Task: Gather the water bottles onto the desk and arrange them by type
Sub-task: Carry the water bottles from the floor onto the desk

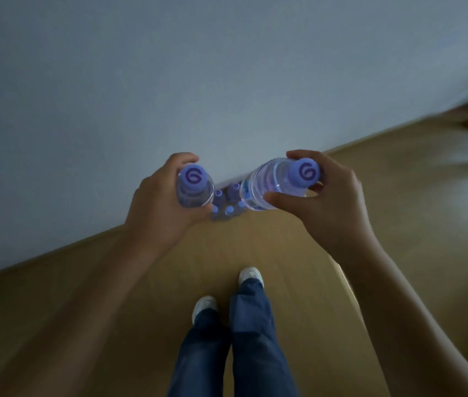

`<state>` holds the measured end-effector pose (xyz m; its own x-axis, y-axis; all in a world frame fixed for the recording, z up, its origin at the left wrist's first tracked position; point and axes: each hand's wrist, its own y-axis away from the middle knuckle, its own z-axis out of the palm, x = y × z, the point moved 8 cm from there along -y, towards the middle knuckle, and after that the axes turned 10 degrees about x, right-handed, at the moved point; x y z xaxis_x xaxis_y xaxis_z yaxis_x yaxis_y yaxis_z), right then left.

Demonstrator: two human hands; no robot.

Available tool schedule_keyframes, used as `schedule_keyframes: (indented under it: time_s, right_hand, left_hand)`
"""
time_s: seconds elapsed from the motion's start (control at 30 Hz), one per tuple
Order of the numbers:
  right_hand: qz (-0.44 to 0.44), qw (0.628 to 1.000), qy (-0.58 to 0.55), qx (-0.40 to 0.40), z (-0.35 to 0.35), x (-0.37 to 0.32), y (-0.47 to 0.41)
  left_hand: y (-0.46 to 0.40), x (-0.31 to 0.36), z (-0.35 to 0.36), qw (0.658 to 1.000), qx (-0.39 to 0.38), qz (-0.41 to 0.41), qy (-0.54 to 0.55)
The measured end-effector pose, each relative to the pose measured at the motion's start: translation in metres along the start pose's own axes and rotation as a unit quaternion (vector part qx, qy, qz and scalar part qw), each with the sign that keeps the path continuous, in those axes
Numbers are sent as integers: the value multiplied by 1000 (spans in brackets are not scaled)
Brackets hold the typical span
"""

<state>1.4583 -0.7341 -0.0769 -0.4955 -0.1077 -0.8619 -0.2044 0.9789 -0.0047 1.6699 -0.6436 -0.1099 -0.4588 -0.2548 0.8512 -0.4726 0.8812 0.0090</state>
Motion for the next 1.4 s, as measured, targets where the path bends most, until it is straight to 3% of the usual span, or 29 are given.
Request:
schedule_keyframes:
  time_s: [0.1,0.27,0.47,0.73,1.07,1.27,1.4]
  right_hand:
    - [16,999,-10,49,-67,-12,19]
    - [29,990,-16,136,-180,-23,50]
    - [46,968,-36,244,-317,-7,83]
    - [33,926,-40,375,-508,55,85]
    - [27,880,-65,469,-714,145,61]
    - [45,855,-45,515,-828,222,10]
    - [49,857,-10,512,-919,266,-53]
  left_hand:
    - [5,70,6,995,-24,81,-49]
    - [20,175,55,977,-119,173,-35]
    - [39,289,148,958,-194,206,39]
    - [66,461,315,917,-268,273,112]
    - [88,643,507,873,-318,324,180]
    - [73,728,651,839,-376,341,196]
    - [53,796,758,810,-413,363,201]
